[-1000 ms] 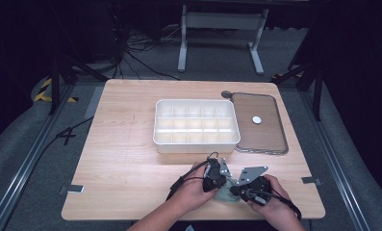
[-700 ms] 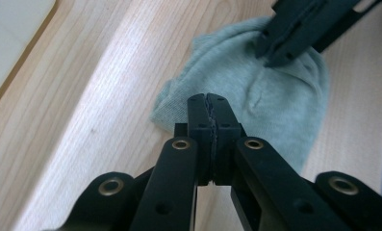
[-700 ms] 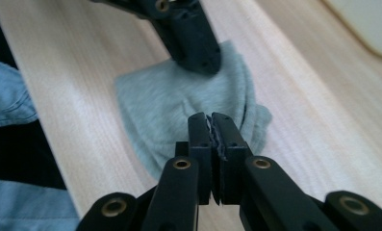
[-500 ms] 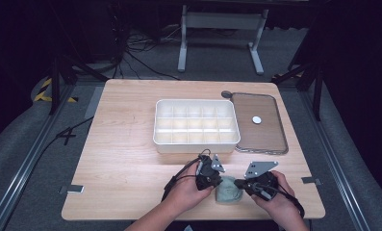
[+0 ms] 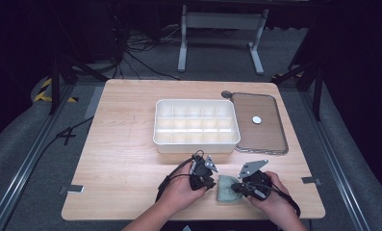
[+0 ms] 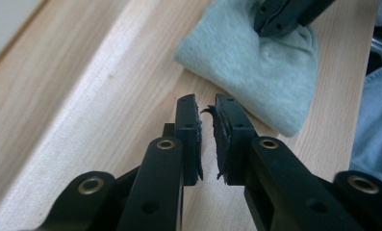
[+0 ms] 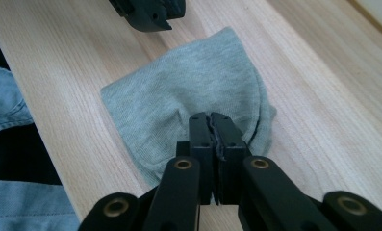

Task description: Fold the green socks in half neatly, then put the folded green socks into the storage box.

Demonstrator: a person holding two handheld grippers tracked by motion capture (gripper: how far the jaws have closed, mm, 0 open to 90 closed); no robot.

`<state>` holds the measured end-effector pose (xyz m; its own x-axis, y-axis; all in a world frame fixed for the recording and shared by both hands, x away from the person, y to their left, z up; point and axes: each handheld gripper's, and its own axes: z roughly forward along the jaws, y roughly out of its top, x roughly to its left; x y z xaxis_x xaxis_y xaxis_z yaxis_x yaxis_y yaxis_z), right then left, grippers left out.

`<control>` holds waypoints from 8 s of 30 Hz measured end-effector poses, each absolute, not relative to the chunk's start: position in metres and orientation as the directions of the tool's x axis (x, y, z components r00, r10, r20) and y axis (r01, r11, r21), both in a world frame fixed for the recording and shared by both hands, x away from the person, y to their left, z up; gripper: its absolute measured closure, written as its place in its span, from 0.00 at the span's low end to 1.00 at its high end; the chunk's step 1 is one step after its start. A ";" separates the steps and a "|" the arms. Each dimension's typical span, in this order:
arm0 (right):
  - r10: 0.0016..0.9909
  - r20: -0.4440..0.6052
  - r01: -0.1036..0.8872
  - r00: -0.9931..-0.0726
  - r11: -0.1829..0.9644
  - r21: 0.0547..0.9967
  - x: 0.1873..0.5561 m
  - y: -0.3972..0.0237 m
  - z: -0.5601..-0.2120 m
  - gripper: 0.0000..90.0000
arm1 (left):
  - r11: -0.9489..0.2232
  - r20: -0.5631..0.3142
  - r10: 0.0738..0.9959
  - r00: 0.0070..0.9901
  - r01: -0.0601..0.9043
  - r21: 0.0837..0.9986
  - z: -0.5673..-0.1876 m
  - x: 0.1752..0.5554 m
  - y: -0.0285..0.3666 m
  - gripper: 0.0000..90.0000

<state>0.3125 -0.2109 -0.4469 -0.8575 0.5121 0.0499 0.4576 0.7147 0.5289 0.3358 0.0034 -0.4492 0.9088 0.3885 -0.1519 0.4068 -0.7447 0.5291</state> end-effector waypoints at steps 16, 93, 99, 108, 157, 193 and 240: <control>0.491 0.045 0.439 -0.870 0.731 0.523 0.309 -0.203 -0.449 1.00 | -0.797 -0.075 0.196 0.978 0.204 0.569 -0.452 0.326 -0.013 0.82; 0.586 0.133 0.561 -0.799 0.649 0.513 0.318 -0.213 -0.452 0.63 | -0.775 -0.003 0.182 0.983 0.145 0.615 -0.451 0.319 -0.020 0.55; 0.629 0.161 0.586 -0.760 0.558 0.588 0.319 -0.227 -0.434 0.63 | -0.775 -0.011 0.185 0.983 0.153 0.613 -0.450 0.319 -0.020 0.55; 0.655 0.202 0.610 -0.728 0.484 0.628 0.318 -0.215 -0.434 0.60 | -0.771 -0.014 0.190 0.982 0.158 0.617 -0.451 0.319 -0.020 0.55; 0.655 0.333 0.728 -0.678 0.538 0.424 0.350 -0.200 -0.454 0.46 | -0.774 -0.026 0.295 0.955 0.255 0.580 -0.452 0.306 0.010 0.48; 0.585 0.386 0.700 -0.714 0.574 0.425 0.346 -0.189 -0.446 0.82 | -0.750 0.003 0.388 0.922 0.313 0.583 -0.446 0.319 0.036 0.45; 0.669 -0.078 0.444 -0.739 0.572 0.690 0.410 -0.208 -0.341 0.80 | -0.584 -0.081 0.593 0.801 0.497 0.641 -0.423 0.349 0.113 0.42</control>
<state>0.4098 -0.2082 -0.3414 -0.7394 0.6688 -0.0783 0.4440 0.5716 0.6900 0.3485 0.1130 -0.4235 0.8009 0.5933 -0.0805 0.4972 -0.5842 0.6415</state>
